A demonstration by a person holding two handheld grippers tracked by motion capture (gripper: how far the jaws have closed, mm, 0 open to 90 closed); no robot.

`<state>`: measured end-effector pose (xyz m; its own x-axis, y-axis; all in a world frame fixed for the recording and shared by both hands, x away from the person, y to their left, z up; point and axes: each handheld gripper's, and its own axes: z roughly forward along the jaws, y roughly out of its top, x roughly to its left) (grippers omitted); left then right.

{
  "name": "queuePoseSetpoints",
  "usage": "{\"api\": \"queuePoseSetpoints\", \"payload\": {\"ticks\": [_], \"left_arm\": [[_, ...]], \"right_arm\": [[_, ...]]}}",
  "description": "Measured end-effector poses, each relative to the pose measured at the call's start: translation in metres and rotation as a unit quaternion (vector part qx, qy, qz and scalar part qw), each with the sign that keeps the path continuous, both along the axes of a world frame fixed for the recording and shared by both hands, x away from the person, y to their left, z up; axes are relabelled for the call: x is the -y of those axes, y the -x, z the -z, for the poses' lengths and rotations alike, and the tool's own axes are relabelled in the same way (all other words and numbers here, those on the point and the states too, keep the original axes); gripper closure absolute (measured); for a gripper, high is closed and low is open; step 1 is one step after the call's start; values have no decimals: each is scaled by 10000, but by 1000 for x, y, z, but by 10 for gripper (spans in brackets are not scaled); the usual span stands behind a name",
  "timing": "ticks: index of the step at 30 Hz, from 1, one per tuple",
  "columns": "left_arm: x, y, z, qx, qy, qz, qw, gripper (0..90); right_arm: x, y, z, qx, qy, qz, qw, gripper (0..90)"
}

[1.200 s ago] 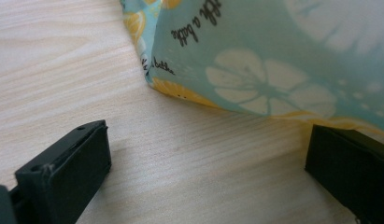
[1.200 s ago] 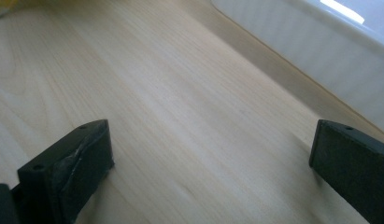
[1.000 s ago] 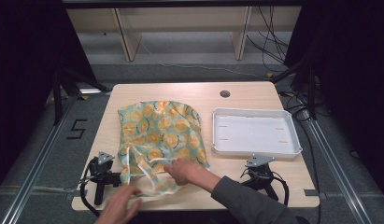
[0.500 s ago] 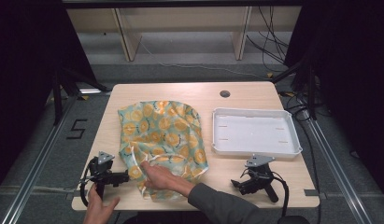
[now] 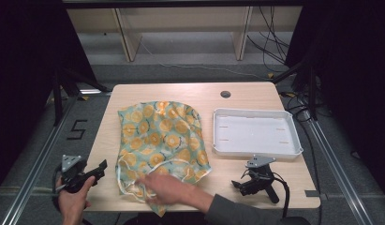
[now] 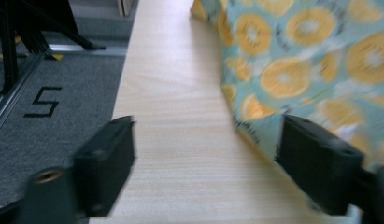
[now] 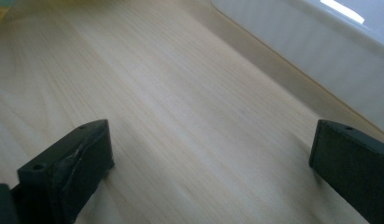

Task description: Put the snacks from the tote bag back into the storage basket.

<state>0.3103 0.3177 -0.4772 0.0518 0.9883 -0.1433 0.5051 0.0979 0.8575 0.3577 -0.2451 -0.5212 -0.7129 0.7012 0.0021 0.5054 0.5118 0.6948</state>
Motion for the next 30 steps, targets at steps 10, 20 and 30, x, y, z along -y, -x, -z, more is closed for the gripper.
{"api": "queuePoseSetpoints", "payload": {"ticks": [10, 20, 30], "left_arm": [[34, 17, -1, 26, -151, 553, 9984, 159], [34, 21, -2, 90, -214, 637, 9977, 157], [37, 19, 5, -51, -217, 813, 9964, 155]], "right_arm": [[1, -1, 0, 62, 41, -64, 10000, 5], [0, 0, 0, -6, -13, 8, 10000, 5], [0, 1, 0, -9, -20, 17, 10000, 5]]}}
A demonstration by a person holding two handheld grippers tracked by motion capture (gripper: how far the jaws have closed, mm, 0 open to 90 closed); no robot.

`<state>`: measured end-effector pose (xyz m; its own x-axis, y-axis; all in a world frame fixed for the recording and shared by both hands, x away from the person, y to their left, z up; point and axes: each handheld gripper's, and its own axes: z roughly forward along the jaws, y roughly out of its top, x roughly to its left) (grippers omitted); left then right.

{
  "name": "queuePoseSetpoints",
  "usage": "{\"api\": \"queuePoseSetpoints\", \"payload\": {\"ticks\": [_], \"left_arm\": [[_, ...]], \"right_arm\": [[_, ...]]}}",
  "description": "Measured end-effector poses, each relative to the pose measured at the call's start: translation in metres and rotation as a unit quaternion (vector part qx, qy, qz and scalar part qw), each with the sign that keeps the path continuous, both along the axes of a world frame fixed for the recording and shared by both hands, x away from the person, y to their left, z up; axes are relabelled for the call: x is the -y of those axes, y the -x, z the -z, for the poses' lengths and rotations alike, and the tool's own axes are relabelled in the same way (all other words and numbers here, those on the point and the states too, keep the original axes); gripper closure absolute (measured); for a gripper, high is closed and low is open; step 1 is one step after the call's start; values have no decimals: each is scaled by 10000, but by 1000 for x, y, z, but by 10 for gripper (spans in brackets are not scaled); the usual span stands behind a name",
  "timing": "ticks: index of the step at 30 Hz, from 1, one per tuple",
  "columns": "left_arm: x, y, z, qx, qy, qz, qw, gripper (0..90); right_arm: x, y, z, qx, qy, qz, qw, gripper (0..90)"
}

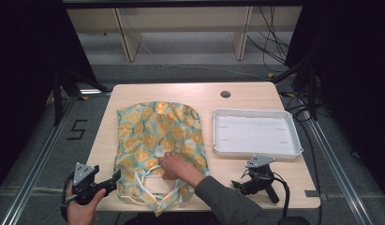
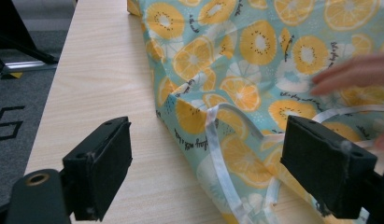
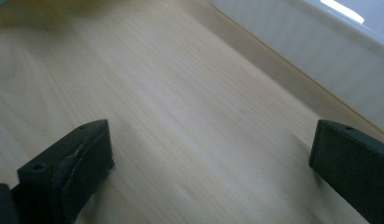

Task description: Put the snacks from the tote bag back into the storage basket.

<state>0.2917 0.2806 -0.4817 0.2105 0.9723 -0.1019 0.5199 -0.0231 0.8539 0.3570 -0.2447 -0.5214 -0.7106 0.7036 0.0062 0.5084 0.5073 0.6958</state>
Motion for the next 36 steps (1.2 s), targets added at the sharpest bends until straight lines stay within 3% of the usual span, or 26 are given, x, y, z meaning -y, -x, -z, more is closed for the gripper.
{"api": "queuePoseSetpoints", "payload": {"ticks": [12, 20, 27, 33, 36], "left_arm": [[-3, -1, 0, 50, 64, -40, 10000, 152], [-1, 0, 0, 68, 82, 131, 9999, 152], [-2, 0, 0, 37, 120, 96, 9999, 158], [-2, 0, 1, 161, 154, 106, 9997, 161], [-4, -1, 3, 106, 154, 64, 9998, 163]], "right_arm": [[1, -1, 0, 19, 35, -33, 10000, 5], [0, 0, 0, -1, 14, -12, 10000, 5], [0, 0, 0, 2, 17, -6, 10000, 5], [0, -1, 0, 15, 20, -13, 10000, 5], [0, -1, 0, 10, 19, -13, 10000, 5]]}}
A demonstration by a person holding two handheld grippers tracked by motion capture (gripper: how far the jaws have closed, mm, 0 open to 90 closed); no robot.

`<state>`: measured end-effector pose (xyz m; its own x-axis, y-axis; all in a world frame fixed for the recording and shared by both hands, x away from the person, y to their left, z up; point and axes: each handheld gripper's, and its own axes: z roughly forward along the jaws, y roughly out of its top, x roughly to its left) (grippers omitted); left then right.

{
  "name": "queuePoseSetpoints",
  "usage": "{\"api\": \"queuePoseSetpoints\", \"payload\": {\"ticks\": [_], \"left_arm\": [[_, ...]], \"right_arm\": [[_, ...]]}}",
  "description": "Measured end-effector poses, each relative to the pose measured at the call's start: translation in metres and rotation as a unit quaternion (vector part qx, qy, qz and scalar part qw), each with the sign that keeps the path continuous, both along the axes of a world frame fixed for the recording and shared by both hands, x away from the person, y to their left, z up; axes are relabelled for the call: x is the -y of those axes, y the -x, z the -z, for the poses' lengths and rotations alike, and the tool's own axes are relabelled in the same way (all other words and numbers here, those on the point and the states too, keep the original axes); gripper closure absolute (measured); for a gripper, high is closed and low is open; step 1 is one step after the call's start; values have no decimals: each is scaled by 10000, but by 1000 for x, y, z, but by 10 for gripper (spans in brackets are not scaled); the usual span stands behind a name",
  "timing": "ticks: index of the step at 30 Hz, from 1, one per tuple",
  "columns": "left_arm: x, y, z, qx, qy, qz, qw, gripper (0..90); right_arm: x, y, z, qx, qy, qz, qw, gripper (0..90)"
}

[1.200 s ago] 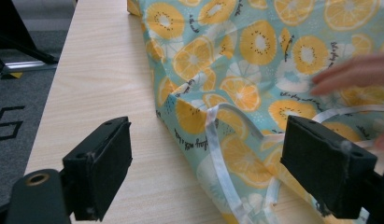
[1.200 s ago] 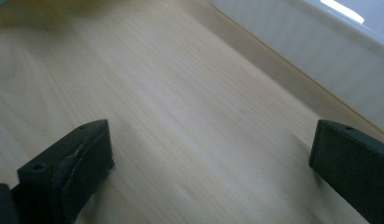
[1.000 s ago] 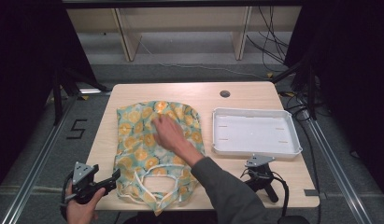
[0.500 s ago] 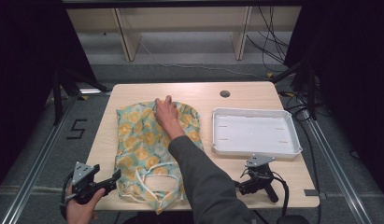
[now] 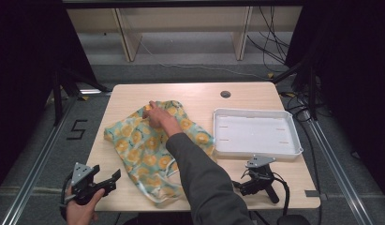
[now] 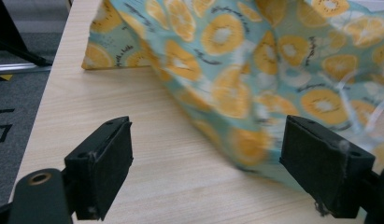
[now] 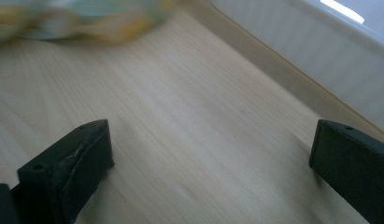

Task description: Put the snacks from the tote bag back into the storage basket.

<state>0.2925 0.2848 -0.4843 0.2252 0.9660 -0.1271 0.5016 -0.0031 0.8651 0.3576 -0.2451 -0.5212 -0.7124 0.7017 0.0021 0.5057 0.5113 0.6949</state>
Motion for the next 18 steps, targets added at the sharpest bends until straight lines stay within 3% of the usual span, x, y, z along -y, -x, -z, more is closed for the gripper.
{"api": "queuePoseSetpoints", "payload": {"ticks": [5, 8, 18], "left_arm": [[-1, 1, 1, -94, -11, -68, 9999, 162], [0, -1, 1, -47, -21, -7, 10000, 162], [5, -3, 5, -245, -39, 146, 9996, 154]], "right_arm": [[0, 0, 0, 18, 2, -1, 10000, 5], [1, 0, 0, 28, 43, -47, 10000, 5], [0, 0, 0, 8, -5, -1, 10000, 5]]}}
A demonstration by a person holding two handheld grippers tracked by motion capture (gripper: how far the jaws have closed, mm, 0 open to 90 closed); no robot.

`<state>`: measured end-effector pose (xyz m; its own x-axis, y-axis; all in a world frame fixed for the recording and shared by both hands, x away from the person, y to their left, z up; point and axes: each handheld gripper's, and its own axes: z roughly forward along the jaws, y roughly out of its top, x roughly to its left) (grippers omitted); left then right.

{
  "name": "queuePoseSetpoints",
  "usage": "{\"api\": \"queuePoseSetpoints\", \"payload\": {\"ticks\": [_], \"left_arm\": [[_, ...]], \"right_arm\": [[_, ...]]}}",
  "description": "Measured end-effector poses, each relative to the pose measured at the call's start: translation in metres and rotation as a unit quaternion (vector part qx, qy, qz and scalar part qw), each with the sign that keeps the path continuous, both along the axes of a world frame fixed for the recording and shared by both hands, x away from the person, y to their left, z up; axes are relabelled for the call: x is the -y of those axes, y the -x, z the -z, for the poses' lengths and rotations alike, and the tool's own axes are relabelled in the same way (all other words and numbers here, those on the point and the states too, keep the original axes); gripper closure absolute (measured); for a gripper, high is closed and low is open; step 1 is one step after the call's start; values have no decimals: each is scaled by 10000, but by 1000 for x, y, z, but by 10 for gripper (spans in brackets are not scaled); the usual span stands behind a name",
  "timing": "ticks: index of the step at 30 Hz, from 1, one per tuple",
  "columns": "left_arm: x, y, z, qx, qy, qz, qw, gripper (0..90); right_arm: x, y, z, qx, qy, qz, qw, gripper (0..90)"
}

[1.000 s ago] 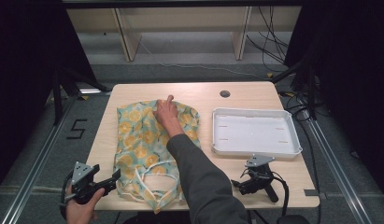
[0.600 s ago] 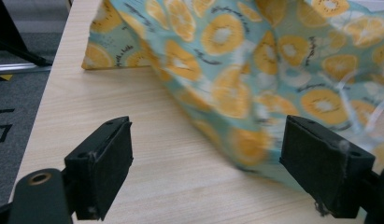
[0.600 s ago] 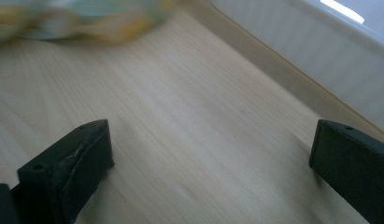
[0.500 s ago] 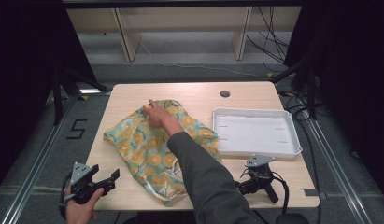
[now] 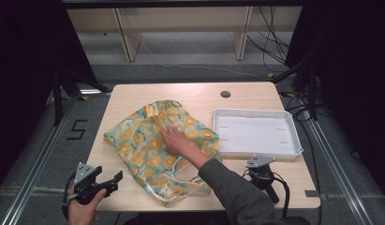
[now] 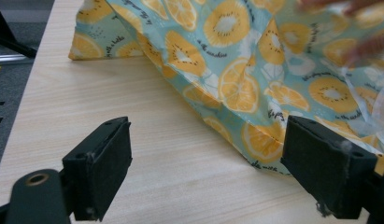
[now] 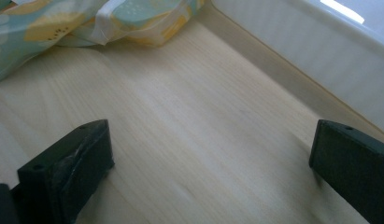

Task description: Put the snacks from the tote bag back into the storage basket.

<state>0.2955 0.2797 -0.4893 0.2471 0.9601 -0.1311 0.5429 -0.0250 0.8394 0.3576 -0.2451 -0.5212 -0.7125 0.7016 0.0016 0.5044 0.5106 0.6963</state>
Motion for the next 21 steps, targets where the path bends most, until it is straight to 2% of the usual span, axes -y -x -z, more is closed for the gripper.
{"api": "queuePoseSetpoints", "payload": {"ticks": [4, 7, 8, 12, 15, 18, 19, 20, 21], "left_arm": [[1, -1, 1, -31, -38, 84, 10000, 154], [1, -1, 2, -80, 9, 96, 9999, 152], [1, -1, 2, -107, -7, 115, 9999, 152], [5, 1, 1, -115, 61, 177, 9998, 152], [9, 3, 0, -149, 8, 243, 9996, 153], [13, 5, -1, -206, 81, 343, 9992, 153], [16, 6, 0, -170, 149, 423, 9989, 153], [19, 8, 0, -230, 64, 462, 9986, 155], [21, 9, 1, -210, 108, 530, 9983, 160]], "right_arm": [[0, 0, 0, 3, -2, 0, 10000, 5], [0, 0, 0, -5, 4, 1, 10000, 5], [1, -1, 0, 58, 50, -61, 10000, 5], [0, 0, 0, -12, -5, 12, 10000, 5], [0, 0, 0, 2, 2, -4, 10000, 5], [1, -1, 0, 52, 51, -61, 10000, 5], [1, -1, 0, 52, 51, -61, 10000, 5], [1, -1, 0, 51, 53, -61, 10000, 5], [1, -1, 0, 47, 46, -66, 10000, 5]]}}
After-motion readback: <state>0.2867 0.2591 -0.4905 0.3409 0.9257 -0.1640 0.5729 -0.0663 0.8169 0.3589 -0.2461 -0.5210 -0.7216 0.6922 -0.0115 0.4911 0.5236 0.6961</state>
